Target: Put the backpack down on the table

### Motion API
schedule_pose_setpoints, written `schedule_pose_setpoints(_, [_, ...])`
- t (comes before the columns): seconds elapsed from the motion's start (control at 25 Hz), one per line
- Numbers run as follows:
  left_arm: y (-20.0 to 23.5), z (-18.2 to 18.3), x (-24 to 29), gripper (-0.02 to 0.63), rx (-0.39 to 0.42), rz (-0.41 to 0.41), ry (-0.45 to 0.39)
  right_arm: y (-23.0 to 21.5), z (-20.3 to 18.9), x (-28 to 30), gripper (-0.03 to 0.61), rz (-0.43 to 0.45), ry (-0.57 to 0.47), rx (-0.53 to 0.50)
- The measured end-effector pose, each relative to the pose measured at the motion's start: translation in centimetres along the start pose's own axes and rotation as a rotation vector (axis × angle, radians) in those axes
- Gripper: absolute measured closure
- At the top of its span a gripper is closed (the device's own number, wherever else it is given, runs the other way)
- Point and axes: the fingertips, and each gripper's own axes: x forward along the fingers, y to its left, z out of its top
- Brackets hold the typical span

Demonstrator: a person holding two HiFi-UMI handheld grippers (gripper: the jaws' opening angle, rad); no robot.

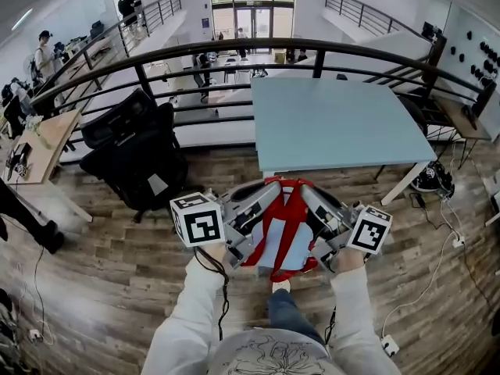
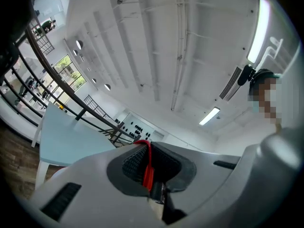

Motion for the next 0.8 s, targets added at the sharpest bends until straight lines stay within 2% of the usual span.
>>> schedule_pose_setpoints(0.12, [2.7,3.0,3.4,0.595,0.018,0.007,-0.016,-3.2,3.8,2.1,0.552,0.024,0.011,-0.011])
schedule_pose_setpoints(0.28, [5.0,3.9,5.0,0.595,0.048,0.010,-0.042,-5.4,5.0,3.2,0.552,0.056,0.025,-0.036])
schedule_pose_setpoints(0.48, [8.3,7.8,10.6,0.595,0.080,0.007,-0.060,-9.9,11.0,5.3,0.552,0.084,0.029,-0.068])
schedule_pose_setpoints(0.8, [12.8,11.2,15.7,0.595,0.111,0.000,-0.055,-15.4,16.0,7.5,0.552,0.080,0.008,-0.088])
